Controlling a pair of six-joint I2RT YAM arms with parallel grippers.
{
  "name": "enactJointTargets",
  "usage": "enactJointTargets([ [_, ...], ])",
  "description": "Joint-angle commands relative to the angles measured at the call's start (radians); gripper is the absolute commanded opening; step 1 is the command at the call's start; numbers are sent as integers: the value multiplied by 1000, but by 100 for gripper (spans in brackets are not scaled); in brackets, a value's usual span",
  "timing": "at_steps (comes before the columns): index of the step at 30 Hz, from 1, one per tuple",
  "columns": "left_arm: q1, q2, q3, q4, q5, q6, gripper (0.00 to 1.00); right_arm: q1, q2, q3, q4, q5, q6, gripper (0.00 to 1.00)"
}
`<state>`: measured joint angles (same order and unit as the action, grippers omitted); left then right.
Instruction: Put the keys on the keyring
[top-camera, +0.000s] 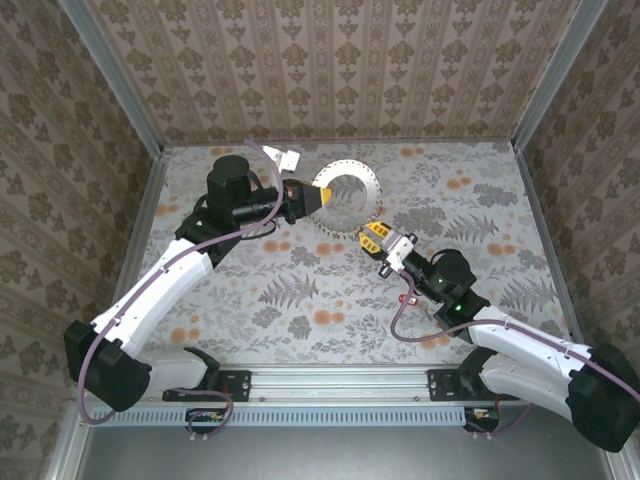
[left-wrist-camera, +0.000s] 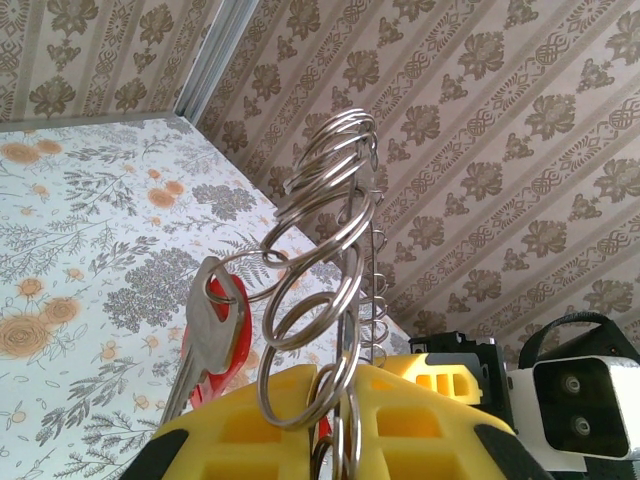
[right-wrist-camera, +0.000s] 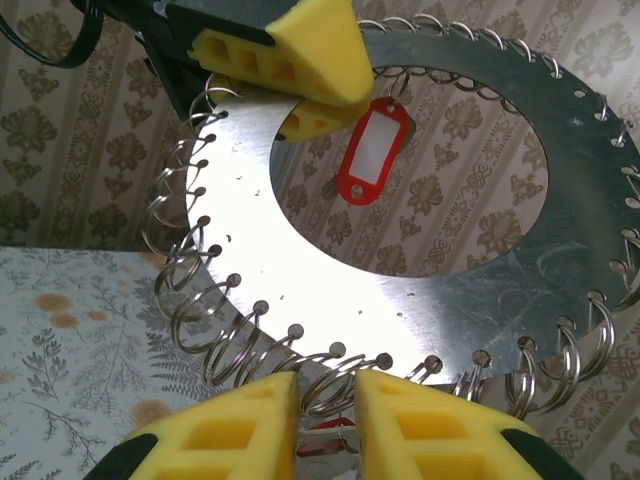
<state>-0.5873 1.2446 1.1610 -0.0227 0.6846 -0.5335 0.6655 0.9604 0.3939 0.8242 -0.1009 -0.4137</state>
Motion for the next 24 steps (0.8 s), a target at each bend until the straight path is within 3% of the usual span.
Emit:
enactJointTargets([
  [1, 6, -5, 35, 41, 22, 3, 0, 9, 9, 28, 24, 74, -17, 24],
  [8, 6, -7, 35, 41, 20, 3, 0, 12, 10, 25, 28, 125, -15, 22],
  [24, 6, -10, 23, 56, 14, -10, 0, 14, 22, 32, 29, 124, -10, 3],
])
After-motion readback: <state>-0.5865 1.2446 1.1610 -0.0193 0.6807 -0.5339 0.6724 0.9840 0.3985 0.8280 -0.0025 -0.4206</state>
